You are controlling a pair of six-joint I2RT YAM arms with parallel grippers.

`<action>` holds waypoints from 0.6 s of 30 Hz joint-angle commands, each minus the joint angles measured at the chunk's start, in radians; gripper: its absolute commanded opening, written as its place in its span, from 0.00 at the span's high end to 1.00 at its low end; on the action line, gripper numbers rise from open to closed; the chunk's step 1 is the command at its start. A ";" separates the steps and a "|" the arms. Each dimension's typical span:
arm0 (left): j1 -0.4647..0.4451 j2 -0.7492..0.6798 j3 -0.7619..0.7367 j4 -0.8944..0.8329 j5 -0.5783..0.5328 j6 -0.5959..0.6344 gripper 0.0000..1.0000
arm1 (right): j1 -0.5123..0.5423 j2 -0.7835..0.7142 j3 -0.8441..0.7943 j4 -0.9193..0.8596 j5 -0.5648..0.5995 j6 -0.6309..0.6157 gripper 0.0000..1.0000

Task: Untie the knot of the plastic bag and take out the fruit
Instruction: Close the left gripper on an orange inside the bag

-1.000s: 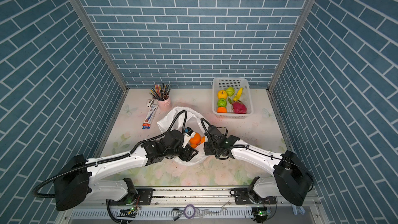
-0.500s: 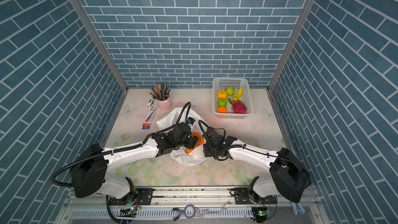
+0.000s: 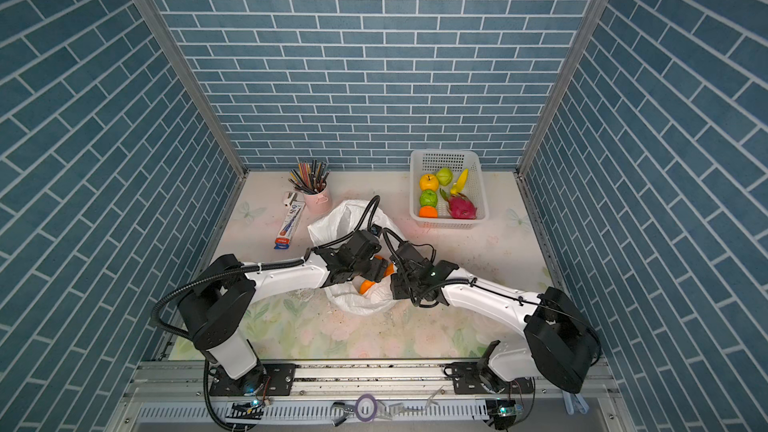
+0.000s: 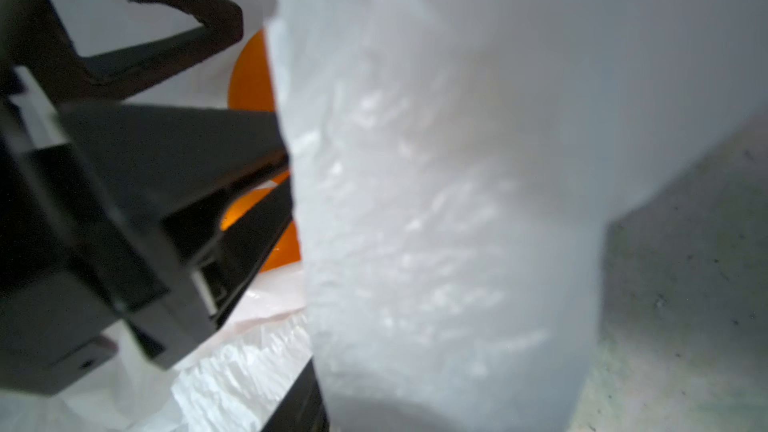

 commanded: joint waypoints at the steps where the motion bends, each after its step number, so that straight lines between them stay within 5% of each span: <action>1: 0.004 0.028 0.027 -0.003 0.010 0.021 0.14 | -0.006 -0.020 0.024 -0.024 0.021 0.029 0.51; 18: 0.008 0.047 0.036 -0.039 0.058 0.024 0.37 | -0.024 -0.041 0.027 -0.009 0.029 0.045 0.50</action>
